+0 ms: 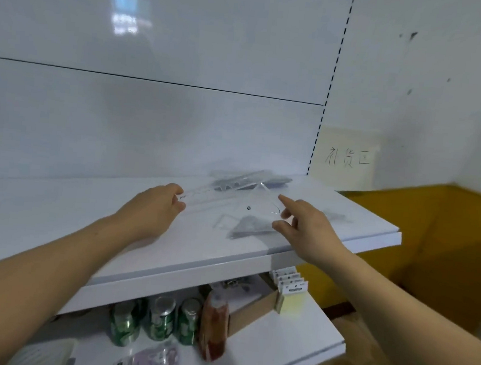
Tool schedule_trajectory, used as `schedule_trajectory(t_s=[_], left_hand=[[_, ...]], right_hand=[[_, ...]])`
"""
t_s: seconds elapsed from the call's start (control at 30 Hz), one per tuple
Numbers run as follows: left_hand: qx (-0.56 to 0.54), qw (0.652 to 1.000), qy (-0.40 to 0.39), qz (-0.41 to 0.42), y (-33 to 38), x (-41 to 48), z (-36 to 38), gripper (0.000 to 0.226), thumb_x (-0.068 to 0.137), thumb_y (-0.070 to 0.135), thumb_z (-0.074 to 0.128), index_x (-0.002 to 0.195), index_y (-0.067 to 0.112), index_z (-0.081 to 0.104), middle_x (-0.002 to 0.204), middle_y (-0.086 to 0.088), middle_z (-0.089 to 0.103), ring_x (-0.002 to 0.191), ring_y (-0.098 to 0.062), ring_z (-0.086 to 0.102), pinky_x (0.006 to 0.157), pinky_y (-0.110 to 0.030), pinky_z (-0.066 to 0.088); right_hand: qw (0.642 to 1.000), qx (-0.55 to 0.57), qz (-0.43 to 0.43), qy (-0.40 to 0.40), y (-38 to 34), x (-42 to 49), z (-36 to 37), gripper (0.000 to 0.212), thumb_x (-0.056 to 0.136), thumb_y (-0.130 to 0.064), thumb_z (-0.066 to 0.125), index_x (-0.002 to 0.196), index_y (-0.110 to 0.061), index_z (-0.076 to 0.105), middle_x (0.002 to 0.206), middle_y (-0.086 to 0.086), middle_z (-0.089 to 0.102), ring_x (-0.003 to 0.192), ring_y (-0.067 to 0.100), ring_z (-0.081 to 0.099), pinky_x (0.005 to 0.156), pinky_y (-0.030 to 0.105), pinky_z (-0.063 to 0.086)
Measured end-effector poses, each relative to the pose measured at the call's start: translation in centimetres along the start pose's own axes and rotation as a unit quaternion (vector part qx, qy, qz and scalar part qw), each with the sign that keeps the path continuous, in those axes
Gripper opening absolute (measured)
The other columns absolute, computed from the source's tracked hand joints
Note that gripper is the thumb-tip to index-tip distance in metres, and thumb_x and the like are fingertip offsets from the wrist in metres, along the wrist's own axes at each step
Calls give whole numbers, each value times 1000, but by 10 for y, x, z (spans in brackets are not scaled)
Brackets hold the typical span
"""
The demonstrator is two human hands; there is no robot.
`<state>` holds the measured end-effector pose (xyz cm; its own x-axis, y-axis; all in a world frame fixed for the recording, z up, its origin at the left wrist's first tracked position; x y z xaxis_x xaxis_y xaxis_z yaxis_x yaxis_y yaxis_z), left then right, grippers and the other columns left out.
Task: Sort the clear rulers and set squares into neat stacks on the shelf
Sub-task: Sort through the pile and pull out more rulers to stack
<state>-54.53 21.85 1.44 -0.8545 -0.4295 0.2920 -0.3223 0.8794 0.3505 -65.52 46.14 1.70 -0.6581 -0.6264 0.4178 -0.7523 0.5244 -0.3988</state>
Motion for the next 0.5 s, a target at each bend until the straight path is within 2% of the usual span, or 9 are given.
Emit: schedule_trajectory(t_s=[0.13, 0.27, 0.37, 0.5], left_hand=[[15, 999, -10, 26, 14, 34, 24, 35, 98, 36, 39, 130, 22, 46, 125, 0, 56, 108, -22, 54, 89, -32, 42], [12, 999, -15, 47, 20, 74, 38, 33, 98, 37, 39, 127, 24, 48, 124, 2, 56, 108, -22, 54, 93, -36, 44], [14, 998, -14, 59, 28, 100, 44, 27, 98, 35, 39, 119, 24, 50, 116, 1, 59, 101, -22, 56, 91, -41, 46], [21, 998, -26, 56, 39, 118, 58, 28, 99, 32, 40, 123, 22, 50, 117, -1, 58, 103, -23, 56, 91, -40, 45]], right_hand=[[999, 38, 27, 7, 30, 19, 2, 51, 93, -30, 58, 140, -27, 38, 105, -12, 54, 74, 8, 52, 74, 23, 43], [998, 44, 44, 9, 58, 46, 1, 43, 92, -29, 60, 133, -26, 48, 107, -14, 55, 91, 6, 52, 81, 19, 39], [997, 58, 50, 13, 77, 62, -2, 43, 91, -26, 61, 133, -26, 51, 108, -12, 55, 95, 4, 50, 83, 16, 36], [994, 78, 71, 4, 101, 74, -2, 42, 91, -26, 60, 132, -27, 52, 111, -11, 56, 98, 3, 50, 85, 15, 33]])
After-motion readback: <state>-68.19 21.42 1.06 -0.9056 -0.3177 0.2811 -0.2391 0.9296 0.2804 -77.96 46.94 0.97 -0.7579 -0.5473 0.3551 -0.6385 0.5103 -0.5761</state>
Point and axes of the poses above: each hand's wrist, its own x-axis towards the middle knuckle, its own z-axis out of the palm, y = z × x, the point moved 9 cm from there along x, towards the middle knuckle
